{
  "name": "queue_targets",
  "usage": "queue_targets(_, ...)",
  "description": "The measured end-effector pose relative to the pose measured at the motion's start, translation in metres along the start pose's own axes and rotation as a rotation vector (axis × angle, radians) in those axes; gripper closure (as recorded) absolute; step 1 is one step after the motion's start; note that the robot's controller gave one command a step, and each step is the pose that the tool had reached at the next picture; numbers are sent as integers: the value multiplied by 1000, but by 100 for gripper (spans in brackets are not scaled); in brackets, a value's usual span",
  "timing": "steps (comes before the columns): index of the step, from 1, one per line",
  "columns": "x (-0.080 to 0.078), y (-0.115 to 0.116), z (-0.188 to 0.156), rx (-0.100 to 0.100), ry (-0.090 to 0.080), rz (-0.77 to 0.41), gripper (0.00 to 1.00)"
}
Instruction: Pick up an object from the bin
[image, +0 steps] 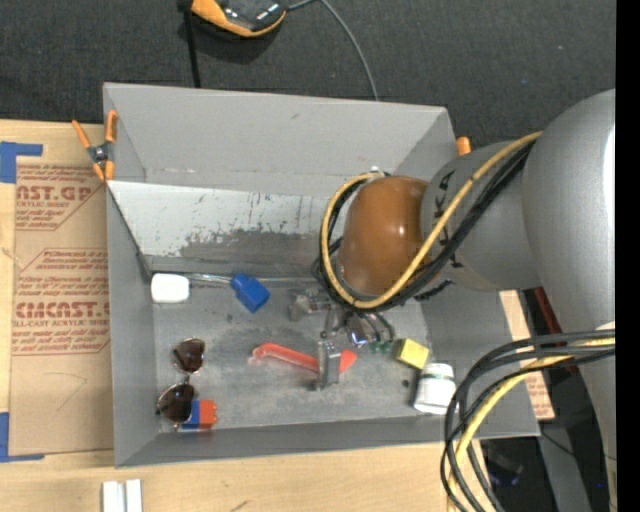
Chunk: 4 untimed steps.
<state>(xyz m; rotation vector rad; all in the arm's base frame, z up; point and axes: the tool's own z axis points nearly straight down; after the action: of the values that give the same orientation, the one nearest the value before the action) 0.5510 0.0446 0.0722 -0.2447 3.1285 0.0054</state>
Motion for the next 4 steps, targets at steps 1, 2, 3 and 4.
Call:
queue_targets(1, 0, -2, 14, -1, 2, 44, 0)
queue_targets(2, 1, -7, 6, 0, -1, 13, 0)
queue_targets(3, -2, -11, 3, -2, 0, 24, 0)
queue_targets(4, 4, 0, 1, -1, -1, -57, 100)
